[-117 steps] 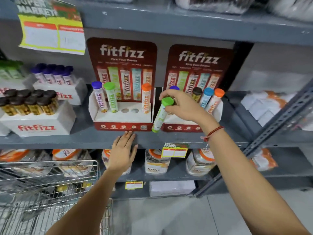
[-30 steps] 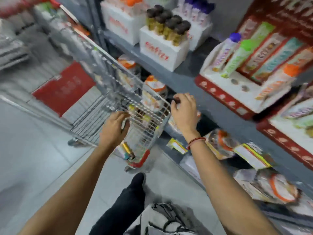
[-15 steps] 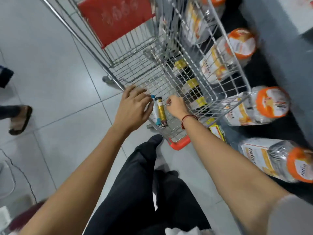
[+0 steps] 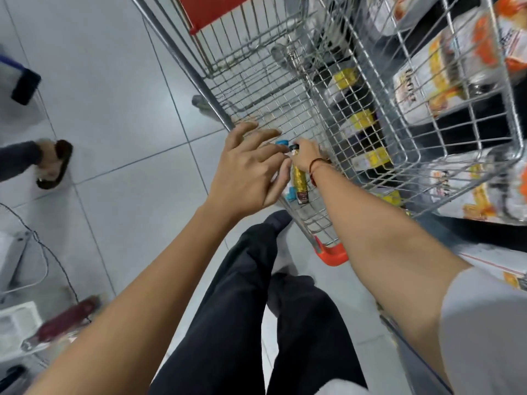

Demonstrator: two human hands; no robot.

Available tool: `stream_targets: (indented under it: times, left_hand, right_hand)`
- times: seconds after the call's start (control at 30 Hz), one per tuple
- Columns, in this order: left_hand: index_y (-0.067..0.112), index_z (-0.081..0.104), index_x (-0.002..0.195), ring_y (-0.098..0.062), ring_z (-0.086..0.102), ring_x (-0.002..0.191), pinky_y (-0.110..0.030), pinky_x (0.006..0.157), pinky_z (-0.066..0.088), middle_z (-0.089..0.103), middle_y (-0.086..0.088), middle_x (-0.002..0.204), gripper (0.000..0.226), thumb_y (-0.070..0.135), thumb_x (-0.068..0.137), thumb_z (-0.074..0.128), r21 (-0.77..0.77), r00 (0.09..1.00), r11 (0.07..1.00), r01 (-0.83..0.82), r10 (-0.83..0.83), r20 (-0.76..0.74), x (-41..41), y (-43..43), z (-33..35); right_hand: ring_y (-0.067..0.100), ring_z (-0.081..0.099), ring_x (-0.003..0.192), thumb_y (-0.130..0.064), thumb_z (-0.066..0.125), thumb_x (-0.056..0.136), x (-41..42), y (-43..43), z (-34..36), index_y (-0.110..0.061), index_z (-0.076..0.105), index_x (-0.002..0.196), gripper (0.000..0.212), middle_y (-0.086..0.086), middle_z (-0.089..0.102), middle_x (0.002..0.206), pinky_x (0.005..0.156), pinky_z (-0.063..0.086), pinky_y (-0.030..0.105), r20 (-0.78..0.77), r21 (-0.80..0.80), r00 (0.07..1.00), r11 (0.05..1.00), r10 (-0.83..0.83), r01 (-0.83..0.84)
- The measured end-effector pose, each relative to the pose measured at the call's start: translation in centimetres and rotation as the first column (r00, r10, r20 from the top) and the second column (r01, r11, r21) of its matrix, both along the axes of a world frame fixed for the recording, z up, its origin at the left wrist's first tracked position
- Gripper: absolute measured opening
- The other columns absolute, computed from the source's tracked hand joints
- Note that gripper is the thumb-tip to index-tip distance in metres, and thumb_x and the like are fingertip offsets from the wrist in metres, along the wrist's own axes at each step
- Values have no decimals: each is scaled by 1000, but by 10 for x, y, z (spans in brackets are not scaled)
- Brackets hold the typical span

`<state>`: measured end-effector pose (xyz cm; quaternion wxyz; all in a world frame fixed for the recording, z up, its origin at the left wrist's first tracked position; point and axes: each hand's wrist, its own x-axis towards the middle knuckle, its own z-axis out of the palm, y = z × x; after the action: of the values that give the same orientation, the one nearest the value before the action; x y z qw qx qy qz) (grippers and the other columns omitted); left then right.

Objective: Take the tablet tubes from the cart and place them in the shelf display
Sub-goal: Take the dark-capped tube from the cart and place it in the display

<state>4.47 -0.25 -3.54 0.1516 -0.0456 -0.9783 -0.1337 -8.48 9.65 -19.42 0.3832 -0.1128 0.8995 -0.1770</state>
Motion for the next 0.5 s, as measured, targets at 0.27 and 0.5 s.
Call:
stream_targets:
  times: [0.27,0.5]
  left_hand:
    - [9,72,82,-23,63,103,-40,101,26,76,-2,91,37,25,93,40,6,987,1000,-8,7,163,2,-1,10]
    - [11,71,85,-24,59,109,-43,101,25,75,-4,96,42,33,91,36,-1,944,1000,-16,16,331,4,-1,23]
  right_hand:
    - [36,57,109,1,55,86,1,20,33,-10,55,119,34,21,58,122,92,50,38,-78,-1,992,995,-100,100]
    - [35,60,92,6,51,87,1,58,118,-8,52,123,39,21,56,118,74,54,36,-225,-120,960,982,-167,143]
